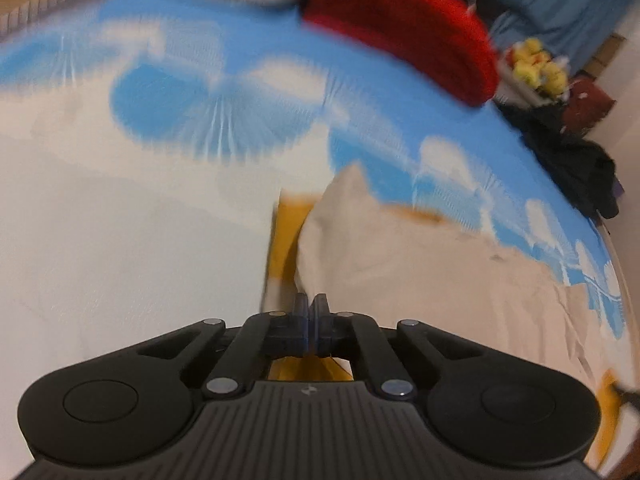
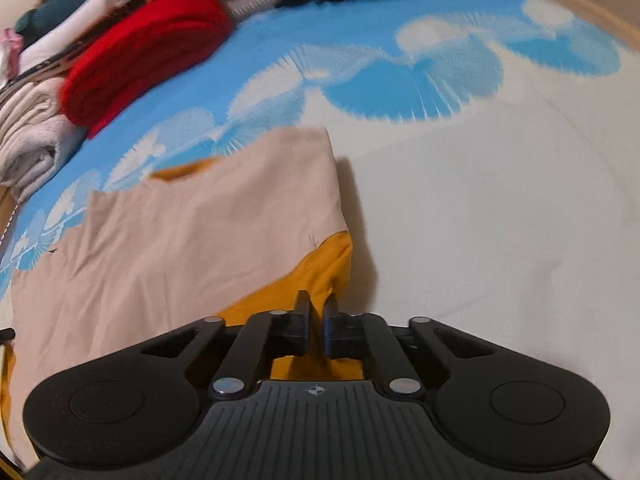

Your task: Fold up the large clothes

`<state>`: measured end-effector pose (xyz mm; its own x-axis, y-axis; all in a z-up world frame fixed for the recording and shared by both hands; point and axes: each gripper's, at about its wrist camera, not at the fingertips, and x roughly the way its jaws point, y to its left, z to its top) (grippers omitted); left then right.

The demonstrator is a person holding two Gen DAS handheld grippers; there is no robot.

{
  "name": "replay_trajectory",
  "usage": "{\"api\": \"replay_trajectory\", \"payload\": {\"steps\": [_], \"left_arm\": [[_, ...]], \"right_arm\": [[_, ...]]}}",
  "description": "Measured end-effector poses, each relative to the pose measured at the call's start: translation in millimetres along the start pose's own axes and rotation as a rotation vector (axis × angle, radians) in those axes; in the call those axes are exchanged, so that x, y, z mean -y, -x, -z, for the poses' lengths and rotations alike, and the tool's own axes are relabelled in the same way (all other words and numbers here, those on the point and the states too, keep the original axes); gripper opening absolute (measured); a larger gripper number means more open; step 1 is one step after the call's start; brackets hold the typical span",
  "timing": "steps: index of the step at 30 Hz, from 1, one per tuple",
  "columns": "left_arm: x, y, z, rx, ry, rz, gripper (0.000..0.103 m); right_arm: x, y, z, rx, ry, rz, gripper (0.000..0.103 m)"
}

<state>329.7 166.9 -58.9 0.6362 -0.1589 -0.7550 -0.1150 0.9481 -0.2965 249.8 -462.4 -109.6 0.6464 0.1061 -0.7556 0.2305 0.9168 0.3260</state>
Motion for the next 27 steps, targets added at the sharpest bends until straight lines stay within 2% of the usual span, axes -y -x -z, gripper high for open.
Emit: {"api": "replay_trajectory", "payload": {"steps": [3,4,5,6,8,10,12,13,14,16,18,19,20,21,22,23,24,26,27], "left_arm": [[8,36,-9,0.218,-0.055,-0.015,0.000],[11,44,-10,0.285,-0.078,-0.072,0.000],[11,46,-12,0.308,-0.086,-0.111,0.000],[5,43,-14,0.293,-0.057,-0.115,0.000],[-7,30,-16,0.203,0.030,-0.072,0.000],[-12,14,-13,0.089,0.077,0.000,0.001],[-9,4,-9,0.023,0.068,0.023,0.014],[-7,0,-7,0.004,0.049,0.008,0.028],[-6,-4,-5,-0.016,0.035,-0.010,0.044],[-10,-15,-2,-0.073,0.052,-0.029,0.049],[-20,-26,2,-0.127,0.107,-0.026,0.049],[-23,-30,3,-0.144,0.138,-0.017,0.048],[-24,-32,6,-0.151,0.152,-0.005,0.040],[-23,-31,7,-0.153,0.149,0.022,0.023],[-21,-30,6,-0.146,0.125,0.044,0.000],[-14,-22,4,-0.094,0.079,0.031,0.000],[-9,-11,2,-0.028,0.042,0.020,0.000],[-5,10,-4,0.111,0.029,0.029,0.000],[-4,14,-4,0.135,0.023,0.018,0.000]], "right_arm": [[-16,30,-9,0.177,0.049,-0.013,0.003],[-21,43,-12,0.251,0.057,-0.028,0.003],[-27,53,-14,0.317,0.064,-0.047,0.003],[-32,60,-14,0.372,0.075,-0.059,0.003],[-40,60,-16,0.420,0.090,-0.032,0.003],[-36,38,-20,0.331,0.049,0.004,0.004],[-28,13,-19,0.212,0.020,0.075,0.009],[-24,0,-19,0.151,0.009,0.103,0.016],[-20,-8,-18,0.112,-0.005,0.122,0.017],[-12,-17,-16,0.064,-0.036,0.142,0.019],[-6,-18,-15,0.046,-0.063,0.125,0.022],[-4,-17,-13,0.038,-0.069,0.120,0.022],[-4,-17,-12,0.028,-0.066,0.116,0.022],[-8,-19,-10,0.021,-0.058,0.117,0.022],[-12,-22,-12,0.021,-0.044,0.119,0.014],[-15,-20,-13,0.032,-0.031,0.119,0.005],[-18,-16,-13,0.055,-0.017,0.117,0.003],[-24,-1,-15,0.155,0.008,0.092,0.002],[-27,7,-16,0.214,0.018,0.071,0.002]]}}
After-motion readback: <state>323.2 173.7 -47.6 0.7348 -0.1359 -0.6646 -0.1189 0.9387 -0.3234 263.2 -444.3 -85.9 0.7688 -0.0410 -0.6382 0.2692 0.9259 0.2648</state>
